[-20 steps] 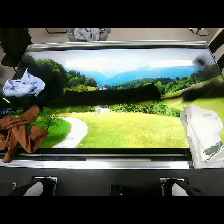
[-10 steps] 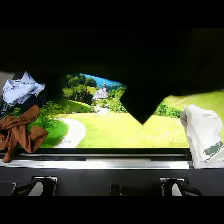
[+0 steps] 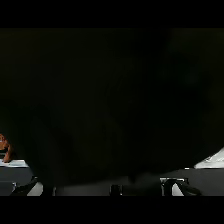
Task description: Fold the shirts.
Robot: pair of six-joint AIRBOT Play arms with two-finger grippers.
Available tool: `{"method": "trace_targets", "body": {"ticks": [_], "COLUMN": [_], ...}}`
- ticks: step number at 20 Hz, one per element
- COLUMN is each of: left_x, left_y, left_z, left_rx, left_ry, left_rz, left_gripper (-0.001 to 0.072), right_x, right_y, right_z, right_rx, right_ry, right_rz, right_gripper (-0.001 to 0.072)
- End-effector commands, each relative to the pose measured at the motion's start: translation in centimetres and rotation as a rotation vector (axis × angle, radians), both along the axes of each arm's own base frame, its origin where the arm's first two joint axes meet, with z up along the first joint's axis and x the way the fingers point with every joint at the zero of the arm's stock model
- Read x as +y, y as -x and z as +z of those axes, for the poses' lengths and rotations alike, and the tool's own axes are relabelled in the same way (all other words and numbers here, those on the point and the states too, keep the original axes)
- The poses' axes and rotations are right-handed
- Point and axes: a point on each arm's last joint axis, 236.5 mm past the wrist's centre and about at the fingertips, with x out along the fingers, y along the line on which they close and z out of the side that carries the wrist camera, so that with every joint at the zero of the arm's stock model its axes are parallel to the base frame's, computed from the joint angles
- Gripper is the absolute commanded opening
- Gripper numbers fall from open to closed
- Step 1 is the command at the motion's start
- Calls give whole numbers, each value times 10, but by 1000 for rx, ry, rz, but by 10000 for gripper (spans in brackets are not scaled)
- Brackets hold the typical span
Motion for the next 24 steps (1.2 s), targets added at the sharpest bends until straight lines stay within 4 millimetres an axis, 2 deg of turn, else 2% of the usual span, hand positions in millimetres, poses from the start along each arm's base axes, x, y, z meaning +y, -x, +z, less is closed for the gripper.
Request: {"method": "trace_targets", "body": {"ticks": [1,2,3,4,5,6,7,9,11,12,14,17,19,20,22,24], "left_x": [22,26,31,34,36,38,39,40,39,38,38,49,55,54,44,34], "left_y": [-75,-95,-110,-125,-138,-151,-166,-194,-220,-230,-245,-248,-233,-221,-194,-178], "left_z": [-162,-219,-265,-308,-343,-370,-394,-425,-444,-451,-462,-458,-452,-455,-472,-492], "left_rx": [411,532,623,700,764,800,822,834,823,818,817,822,879,932,1067,1165], "left_ry": [40,78,108,140,165,181,191,195,191,188,203,223,236,245,266,284], "left_rz": [-49,-61,-58,-56,-58,-55,-51,-48,-49,-50,-39,-21,-36,-52,-97,-130], "left_gripper": [27,27,27,27,27,27,27,28,28,27,28,30,30,31,30,30], "right_x": [-7,-7,-3,5,17,27,37,53,62,63,63,55,46,50,59,74], "right_y": [-63,-85,-109,-132,-160,-188,-217,-264,-295,-303,-309,-295,-263,-237,-201,-187], "right_z": [-172,-222,-272,-312,-350,-377,-401,-429,-443,-448,-458,-448,-438,-440,-459,-485], "right_rx": [620,756,862,922,950,933,892,781,690,664,656,700,803,909,1076,1158], "right_ry": [-181,-230,-254,-270,-284,-294,-307,-351,-427,-465,-489,-428,-391,-392,-388,-389], "right_rz": [69,77,97,114,125,124,117,82,43,25,9,48,72,84,98,113], "right_gripper": [34,34,34,34,34,34,35,35,35,35,35,35,35,36,35,35]}}
